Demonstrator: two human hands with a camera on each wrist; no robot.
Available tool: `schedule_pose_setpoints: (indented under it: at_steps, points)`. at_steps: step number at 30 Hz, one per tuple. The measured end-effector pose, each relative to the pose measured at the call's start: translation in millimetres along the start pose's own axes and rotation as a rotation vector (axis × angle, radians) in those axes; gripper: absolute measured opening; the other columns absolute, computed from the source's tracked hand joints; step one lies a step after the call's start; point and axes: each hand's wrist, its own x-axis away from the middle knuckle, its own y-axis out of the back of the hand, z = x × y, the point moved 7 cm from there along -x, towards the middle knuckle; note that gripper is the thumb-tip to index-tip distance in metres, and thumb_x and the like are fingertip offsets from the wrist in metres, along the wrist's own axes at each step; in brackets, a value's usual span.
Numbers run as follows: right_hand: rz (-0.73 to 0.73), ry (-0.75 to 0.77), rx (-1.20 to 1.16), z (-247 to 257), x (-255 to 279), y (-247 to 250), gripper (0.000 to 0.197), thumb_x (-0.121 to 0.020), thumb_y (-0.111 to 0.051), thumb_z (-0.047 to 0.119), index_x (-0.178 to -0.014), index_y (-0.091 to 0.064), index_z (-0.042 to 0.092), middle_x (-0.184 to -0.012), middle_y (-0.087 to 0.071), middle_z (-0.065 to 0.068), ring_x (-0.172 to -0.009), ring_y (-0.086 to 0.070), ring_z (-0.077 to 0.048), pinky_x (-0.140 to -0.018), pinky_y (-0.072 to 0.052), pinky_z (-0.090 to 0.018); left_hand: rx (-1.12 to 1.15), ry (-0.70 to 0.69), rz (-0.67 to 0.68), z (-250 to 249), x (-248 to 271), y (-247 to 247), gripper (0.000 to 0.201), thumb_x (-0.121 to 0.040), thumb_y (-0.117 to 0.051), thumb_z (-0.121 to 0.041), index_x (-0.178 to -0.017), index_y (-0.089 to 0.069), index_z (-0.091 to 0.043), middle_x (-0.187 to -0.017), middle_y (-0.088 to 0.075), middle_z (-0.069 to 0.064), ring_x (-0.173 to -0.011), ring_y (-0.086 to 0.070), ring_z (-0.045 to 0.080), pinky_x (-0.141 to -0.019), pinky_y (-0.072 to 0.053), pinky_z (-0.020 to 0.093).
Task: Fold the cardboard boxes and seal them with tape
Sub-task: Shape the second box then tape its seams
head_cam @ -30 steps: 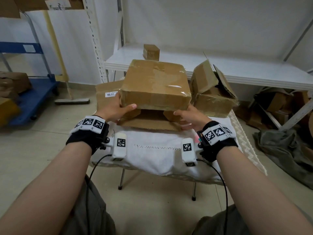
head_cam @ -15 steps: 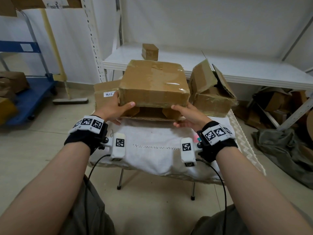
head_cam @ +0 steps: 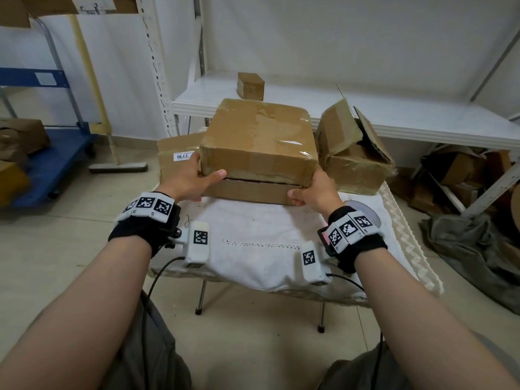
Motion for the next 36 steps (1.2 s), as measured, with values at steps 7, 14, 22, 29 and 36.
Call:
schedule_pose_setpoints:
  at_steps: [7,14,22,29,36]
  points:
    - [-0.053,0.114,0.127,7.1,1.7,3.4,0.066,-0.087,-0.077,0.011,-0.143,-0.045,0.019,-0.127,-0.055,-0.009,-0.107,-0.056,-0.024,-0.084,-0.06,-0.04,0.035,-0.049,-0.007,-1.7,0.1,1.1,0.07,-0.095,-0.06,-0.044,-0.151,-0.025,-0.021,-0.132,-0.053,0.0,-0.109,-0.059,0.019,-0.084,-0.059,0.042]
    - [-0.105,0.242,0.188,26.0,3.4,13.0,0.064,-0.094,-0.069,0.017,-0.152,-0.042,0.021,-0.121,-0.065,-0.009,-0.103,-0.059,-0.023,-0.088,-0.043,-0.027,0.083,-0.158,-0.178,-13.8,0.0,15.8,0.059,-0.096,-0.055,-0.052,-0.145,-0.04,-0.022,-0.126,-0.055,-0.005,-0.109,-0.057,0.017,-0.098,-0.05,0.042]
    - [-0.13,0.397,0.086,52.2,17.6,21.9,0.05,-0.101,-0.059,0.027,-0.149,-0.047,0.022,-0.123,-0.054,-0.007,-0.116,-0.054,-0.023,-0.106,-0.045,-0.044,0.291,-0.253,-0.364,-31.6,8.8,39.4,0.048,-0.096,-0.058,-0.051,-0.135,-0.046,-0.027,-0.118,-0.056,-0.002,-0.106,-0.056,0.014,-0.073,-0.045,0.017]
    - [-0.162,0.386,-0.252,72.8,32.8,35.1,0.062,-0.094,-0.059,0.048,-0.15,-0.042,0.029,-0.133,-0.049,0.003,-0.122,-0.057,-0.018,-0.101,-0.053,-0.047,0.481,-0.34,-0.359,-48.2,15.7,50.9,0.048,-0.092,-0.058,-0.059,-0.132,-0.051,-0.035,-0.135,-0.053,-0.002,-0.111,-0.055,0.007,-0.08,-0.045,0.025]
    - [-0.316,0.342,-0.473,82.2,39.8,72.7,0.061,-0.091,-0.062,0.053,-0.148,-0.047,0.035,-0.131,-0.058,-0.005,-0.111,-0.063,-0.021,-0.081,-0.059,-0.04,0.562,-0.516,-0.195,-71.0,32.5,37.9,0.063,-0.08,-0.06,-0.061,-0.129,-0.042,-0.026,-0.128,-0.055,0.0,-0.113,-0.058,0.009,-0.088,-0.049,0.022]
